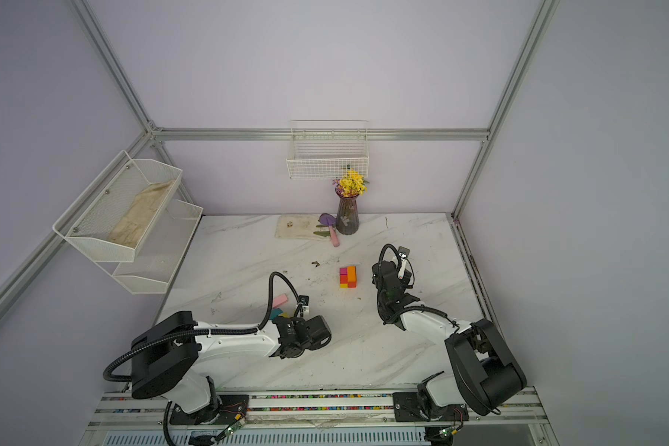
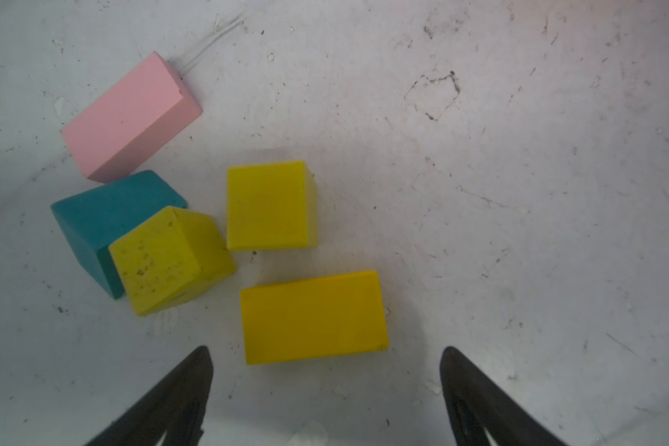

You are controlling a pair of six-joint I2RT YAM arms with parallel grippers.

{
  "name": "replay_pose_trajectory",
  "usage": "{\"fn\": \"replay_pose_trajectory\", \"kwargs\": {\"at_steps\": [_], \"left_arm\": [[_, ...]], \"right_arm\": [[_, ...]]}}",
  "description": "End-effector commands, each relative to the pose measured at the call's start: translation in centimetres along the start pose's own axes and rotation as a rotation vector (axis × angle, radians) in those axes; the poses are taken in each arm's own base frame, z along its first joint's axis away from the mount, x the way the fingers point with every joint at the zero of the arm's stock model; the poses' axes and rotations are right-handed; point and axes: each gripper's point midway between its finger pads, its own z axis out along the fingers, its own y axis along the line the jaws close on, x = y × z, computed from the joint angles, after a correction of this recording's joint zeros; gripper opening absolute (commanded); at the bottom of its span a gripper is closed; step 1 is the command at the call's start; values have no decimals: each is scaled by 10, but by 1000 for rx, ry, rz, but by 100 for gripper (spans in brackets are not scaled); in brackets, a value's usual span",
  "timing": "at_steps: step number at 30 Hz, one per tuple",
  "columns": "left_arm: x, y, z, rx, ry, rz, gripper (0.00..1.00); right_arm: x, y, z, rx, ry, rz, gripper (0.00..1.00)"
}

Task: Build the wood block tower
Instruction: 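Raise the right gripper from the stack while moving the left gripper over yellow blocks, then lower the left gripper and close it on the long yellow block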

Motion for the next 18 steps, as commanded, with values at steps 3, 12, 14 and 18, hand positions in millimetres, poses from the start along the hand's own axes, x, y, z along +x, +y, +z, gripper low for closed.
{"fn": "replay_pose_trajectory", "kwargs": {"at_steps": [3,12,14,18], "left_arm": [[-30,-18,-2,43,-21,-111,87],[-26,-23,8,56,18,-120,83],[-26,-23,9,58,22,-124,82],[-24,-21,11,53,29,-132,80]], "right_arm": [[-10,0,3,18,-28,24,67],[-9,1,3,16,-25,22,67],[-8,0,3,17,-23,21,67],[-9,0,2,16,-25,22,67]]}}
